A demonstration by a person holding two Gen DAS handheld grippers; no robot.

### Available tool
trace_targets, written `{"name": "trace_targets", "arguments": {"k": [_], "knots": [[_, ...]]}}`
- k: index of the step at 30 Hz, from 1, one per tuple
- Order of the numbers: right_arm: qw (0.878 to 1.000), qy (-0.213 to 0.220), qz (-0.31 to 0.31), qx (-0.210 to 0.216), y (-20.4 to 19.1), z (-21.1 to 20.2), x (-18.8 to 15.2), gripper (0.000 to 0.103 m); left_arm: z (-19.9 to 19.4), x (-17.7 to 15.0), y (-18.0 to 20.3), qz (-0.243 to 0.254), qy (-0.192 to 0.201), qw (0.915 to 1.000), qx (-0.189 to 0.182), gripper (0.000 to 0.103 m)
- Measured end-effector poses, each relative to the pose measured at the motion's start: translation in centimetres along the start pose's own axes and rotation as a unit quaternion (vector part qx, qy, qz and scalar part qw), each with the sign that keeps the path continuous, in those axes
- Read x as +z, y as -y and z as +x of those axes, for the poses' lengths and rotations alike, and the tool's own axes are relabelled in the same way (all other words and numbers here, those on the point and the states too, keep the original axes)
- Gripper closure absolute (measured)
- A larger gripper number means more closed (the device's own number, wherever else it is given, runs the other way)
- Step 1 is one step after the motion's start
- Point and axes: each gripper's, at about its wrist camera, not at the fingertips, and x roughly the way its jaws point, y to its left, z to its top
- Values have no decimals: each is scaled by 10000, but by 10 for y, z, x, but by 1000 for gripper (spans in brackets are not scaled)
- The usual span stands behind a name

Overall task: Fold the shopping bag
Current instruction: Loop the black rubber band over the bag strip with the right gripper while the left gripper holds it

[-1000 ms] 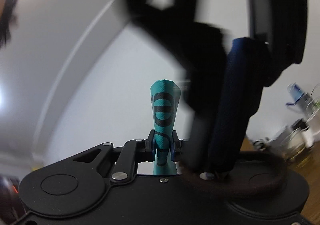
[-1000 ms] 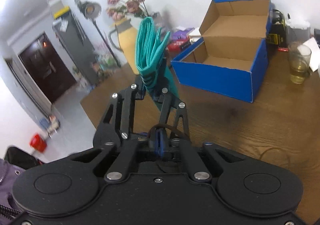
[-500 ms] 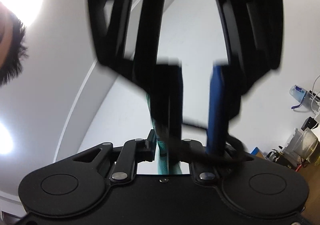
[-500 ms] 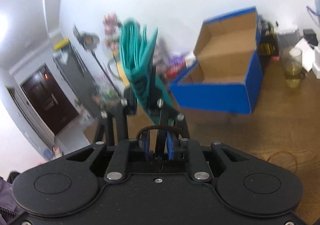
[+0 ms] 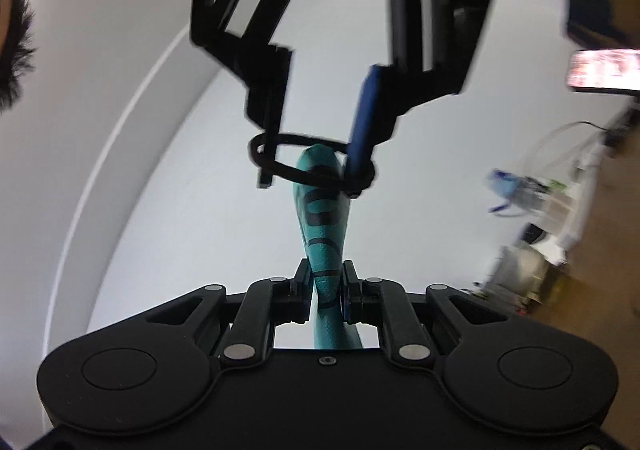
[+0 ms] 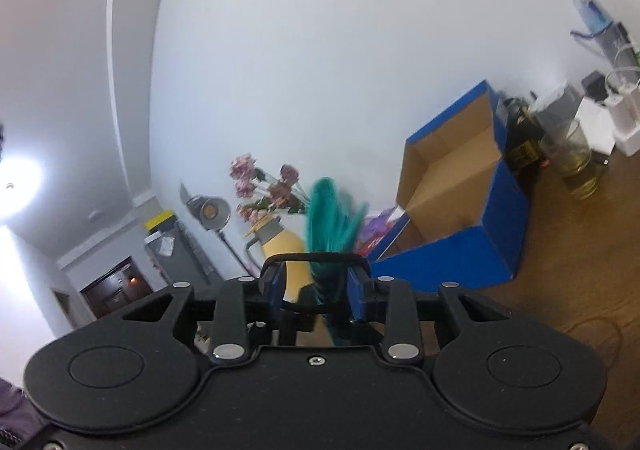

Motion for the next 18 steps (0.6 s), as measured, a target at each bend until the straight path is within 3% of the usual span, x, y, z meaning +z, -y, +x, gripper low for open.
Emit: {"name": "trace_targets", "arguments": {"k": [6, 8, 10, 13, 18], "knots": [[9969, -552, 514, 230, 29, 11, -26, 67, -45, -52, 3, 851, 645, 9932, -463, 90], [9946, -726, 660, 337, 36, 17, -38, 75, -56, -63, 7, 1126, 837, 9882, -615, 90], [9917, -845, 872, 414, 44, 27, -52, 83, -65, -70, 10, 1331, 732, 9857, -735, 90], [9859, -980, 1247, 539, 55, 36, -69, 87, -71, -72, 17, 1599, 445, 9831, -770, 82], [9782, -1061, 1631, 719, 64, 44, -87, 87, -67, -60, 24, 1440, -95, 9858, -853, 84]]}}
